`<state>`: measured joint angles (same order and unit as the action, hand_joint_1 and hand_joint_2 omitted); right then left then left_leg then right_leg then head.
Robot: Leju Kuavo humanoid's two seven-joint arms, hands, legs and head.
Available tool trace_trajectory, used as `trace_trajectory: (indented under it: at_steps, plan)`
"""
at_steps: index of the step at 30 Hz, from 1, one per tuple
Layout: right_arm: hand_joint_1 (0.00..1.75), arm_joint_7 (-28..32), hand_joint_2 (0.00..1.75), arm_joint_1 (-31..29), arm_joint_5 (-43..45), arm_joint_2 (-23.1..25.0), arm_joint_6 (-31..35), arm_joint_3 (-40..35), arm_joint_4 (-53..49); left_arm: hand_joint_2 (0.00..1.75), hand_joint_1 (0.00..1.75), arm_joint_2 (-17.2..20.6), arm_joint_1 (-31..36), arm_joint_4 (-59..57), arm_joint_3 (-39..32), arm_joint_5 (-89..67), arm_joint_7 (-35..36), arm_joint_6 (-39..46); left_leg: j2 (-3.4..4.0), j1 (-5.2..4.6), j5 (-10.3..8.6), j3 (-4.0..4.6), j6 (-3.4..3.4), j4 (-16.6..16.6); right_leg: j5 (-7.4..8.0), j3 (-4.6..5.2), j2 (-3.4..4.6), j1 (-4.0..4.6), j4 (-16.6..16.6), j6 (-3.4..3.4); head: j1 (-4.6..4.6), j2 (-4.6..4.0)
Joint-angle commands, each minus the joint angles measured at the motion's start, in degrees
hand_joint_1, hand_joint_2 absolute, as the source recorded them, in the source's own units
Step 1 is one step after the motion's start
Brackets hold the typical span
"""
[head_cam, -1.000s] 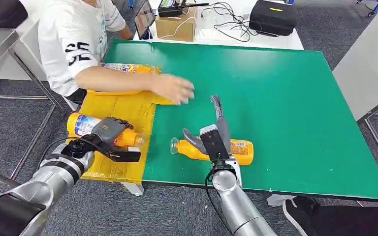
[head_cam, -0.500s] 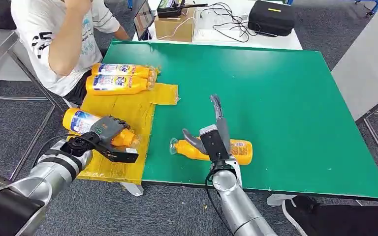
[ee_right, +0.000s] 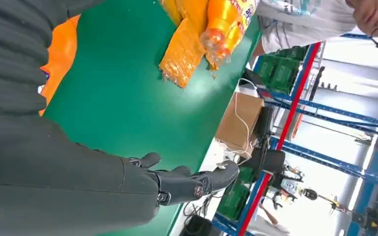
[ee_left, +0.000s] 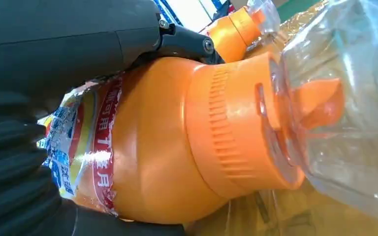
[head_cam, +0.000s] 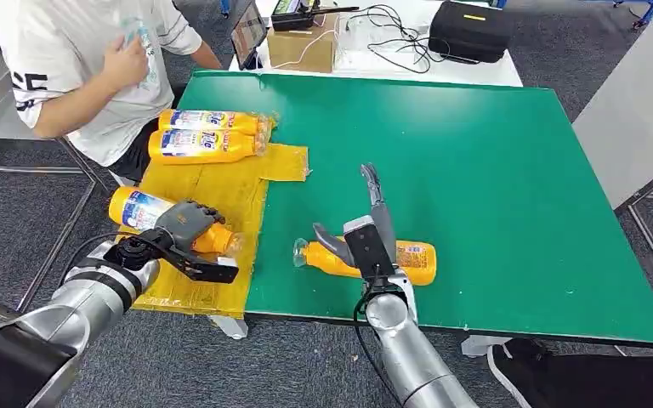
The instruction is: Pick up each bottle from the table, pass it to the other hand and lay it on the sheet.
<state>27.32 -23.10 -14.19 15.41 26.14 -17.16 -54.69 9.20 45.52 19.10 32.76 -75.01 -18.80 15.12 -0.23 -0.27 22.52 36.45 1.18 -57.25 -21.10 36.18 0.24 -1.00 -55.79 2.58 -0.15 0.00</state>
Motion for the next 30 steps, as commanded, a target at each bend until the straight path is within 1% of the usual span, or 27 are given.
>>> trace_trajectory:
  at_steps: [1, 2, 3, 4, 6, 7, 8, 9, 12, 14, 15, 17, 18, 20, 21, 24, 25, 26, 27, 30]
  plan:
    - [0.0, 0.15, 1.75, -3.41, 0.55, -0.08, 0.04, -1.7, 5.67, 1.75, 0.0, -1.65, -0.63, -4.23, 1.75, 0.75, 0.09, 2.21, 0.13, 0.06, 0.16, -0.33, -0.08, 0.03, -0.11, -0.31, 0.1, 0.06, 0.06, -0.1, 0.02, 0.0]
    - [0.0, 0.05, 1.75, -3.41, 0.61, -0.18, -0.06, -1.67, 5.7, 1.75, 0.0, -1.88, -0.87, -4.15, 1.39, 1.13, -0.07, 2.52, 0.1, 0.05, 0.13, -0.31, -0.07, 0.05, -0.1, -0.29, 0.07, 0.06, 0.07, -0.09, 0.0, 0.02]
    - [0.0, -0.34, 1.75, -3.74, 0.28, -0.24, -0.33, -1.95, 6.21, 1.75, 0.0, -2.94, -2.37, -3.33, -0.8, 3.48, -1.55, 5.58, 0.04, 0.02, 0.08, -0.22, -0.05, 0.04, -0.07, -0.2, 0.01, 0.03, 0.06, -0.06, 0.02, 0.0]
    - [0.0, -0.41, 1.75, -3.9, 0.19, -0.18, -0.2, -1.9, 6.46, 1.75, 0.0, -3.62, -3.07, -3.25, -1.36, 4.06, -1.73, 6.52, 0.06, 0.07, 0.15, -0.35, -0.08, 0.03, -0.12, -0.34, 0.02, 0.08, 0.08, -0.1, 0.02, 0.0]
    - [0.0, -0.37, 1.75, -4.03, 0.15, -0.15, -0.08, -1.81, 6.64, 1.75, 0.0, -4.19, -3.8, -3.07, -1.49, 4.01, -1.12, 8.02, 0.02, -0.02, 0.07, -0.25, -0.03, 0.07, -0.07, -0.23, 0.01, -0.02, 0.06, -0.04, 0.02, 0.0]
    - [0.0, -0.37, 1.75, -4.04, 0.15, -0.15, -0.08, -1.8, 6.63, 1.75, 0.0, -4.26, -3.86, -3.09, -1.57, 4.09, -1.1, 8.03, 0.05, 0.03, 0.15, -0.41, -0.06, 0.07, -0.14, -0.41, 0.02, 0.03, 0.09, -0.09, 0.0, 0.0]
    - [0.0, -0.46, 1.75, -4.04, 0.07, -0.21, -0.11, -1.84, 6.64, 1.75, 0.0, -4.21, -3.74, -3.13, -1.61, 4.11, -1.23, 8.04, 0.06, 0.01, 0.12, -0.32, -0.05, 0.05, -0.11, -0.31, 0.04, 0.02, 0.07, -0.08, 0.02, 0.0]
    - [0.0, -0.82, 1.75, -4.05, -0.3, -0.33, -0.15, -2.07, 6.84, 1.75, 0.0, -4.25, -3.89, -2.96, -2.52, 5.1, -1.8, 8.35, -0.03, -0.01, 0.07, -0.22, -0.03, 0.04, -0.08, -0.23, -0.03, -0.01, 0.05, -0.06, 0.0, 0.0]
    - [0.0, -2.32, 1.75, -4.24, -2.42, -0.84, -0.67, -3.45, 8.32, 1.75, 0.0, -4.45, -5.25, -2.01, -6.31, 9.07, -5.0, 11.28, -0.18, 0.03, 0.09, -0.34, -0.05, 0.06, -0.13, -0.42, -0.08, 0.03, 0.11, -0.09, 0.02, 0.0]
    - [0.0, -3.12, 1.75, -4.21, -4.56, -1.06, 0.08, -4.43, 9.07, 1.75, 0.0, -5.04, -6.36, -1.26, -9.28, 12.07, -7.24, 12.63, -0.21, 0.0, 0.04, -0.24, 0.01, 0.05, -0.09, -0.34, -0.11, 0.0, 0.1, -0.05, 0.02, 0.0]
    - [0.0, -3.72, 1.75, -4.25, -5.61, -1.3, 0.37, -5.0, 9.38, 1.75, 0.0, -5.21, -6.69, -1.04, -10.15, 13.04, -7.87, 12.32, -0.16, 0.04, 0.11, -0.39, -0.02, 0.06, -0.15, -0.49, -0.08, 0.05, 0.13, -0.09, 0.0, 0.0]
    - [0.0, -5.6, 1.75, -3.96, -8.67, -2.25, 1.09, -6.38, 9.54, 1.75, 0.0, -5.12, -7.38, -0.52, -11.55, 14.14, -8.22, 12.71, -0.23, -0.01, 0.04, -0.23, 0.01, 0.06, -0.11, -0.33, -0.14, 0.0, 0.1, -0.05, 0.02, 0.0]
    - [0.0, -6.91, 1.75, -3.68, -10.95, -3.0, 1.62, -7.27, 9.4, 1.75, 0.0, -4.96, -7.79, -0.31, -12.28, 14.75, -8.48, 12.59, -0.23, 0.05, 0.11, -0.36, -0.03, 0.05, -0.17, -0.47, -0.16, 0.05, 0.11, -0.09, 0.02, 0.02]
    - [0.0, -7.06, 1.75, -3.31, -11.34, -3.36, 1.45, -7.33, 9.11, 1.75, 0.0, -4.72, -8.15, -0.17, -12.61, 15.06, -8.77, 12.72, -0.24, 0.02, 0.06, -0.26, 0.0, 0.05, -0.12, -0.36, -0.15, 0.02, 0.1, -0.06, 0.02, 0.0]
    - [0.0, -7.06, 1.75, -3.22, -11.37, -3.41, 1.4, -7.3, 8.99, 1.75, 0.0, -4.65, -8.19, -0.17, -12.65, 15.09, -8.86, 12.74, -0.21, 0.06, 0.14, -0.36, -0.03, 0.02, -0.19, -0.48, -0.14, 0.07, 0.1, -0.1, 0.0, 0.02]
    - [0.0, -7.1, 1.75, -3.26, -11.42, -3.37, 1.4, -7.29, 8.87, 1.75, 0.0, -4.67, -8.08, -0.19, -12.67, 15.1, -8.9, 12.64, -0.26, 0.0, 0.03, -0.18, 0.01, 0.04, -0.1, -0.27, -0.16, 0.0, 0.08, -0.05, 0.0, 0.0]
    - [0.0, -7.1, 1.75, -3.26, -11.42, -3.37, 1.4, -7.29, 8.87, 1.75, 0.0, -4.67, -8.08, -0.19, -12.67, 15.1, -8.9, 12.64, -0.25, 0.05, 0.1, -0.33, -0.02, 0.04, -0.17, -0.44, -0.18, 0.06, 0.11, -0.1, 0.02, 0.0]
    - [0.0, -7.45, 1.75, -3.28, -12.05, -3.48, 1.53, -7.56, 8.86, 1.75, 0.0, -4.7, -8.11, -0.16, -12.93, 15.3, -8.89, 12.76, -0.24, 0.04, 0.08, -0.26, -0.01, 0.02, -0.14, -0.36, -0.16, 0.04, 0.09, -0.08, 0.02, 0.0]
    - [0.0, -8.91, 1.75, -3.04, -13.95, -3.95, 1.6, -7.85, 8.49, 1.75, 0.0, -4.72, -8.32, -0.04, -13.68, 15.61, -9.23, 13.3, -0.22, 0.06, 0.14, -0.36, -0.04, 0.02, -0.19, -0.47, -0.15, 0.07, 0.09, -0.11, 0.0, 0.0]
    - [0.0, -10.01, 1.75, -2.18, -16.37, -5.36, 1.06, -7.41, 7.38, 1.75, 0.0, -4.96, -9.96, 1.66, -18.52, 20.67, -14.2, 13.99, -0.25, 0.0, 0.03, -0.2, 0.01, 0.05, -0.11, -0.3, -0.17, 0.0, 0.09, -0.05, 0.02, 0.0]
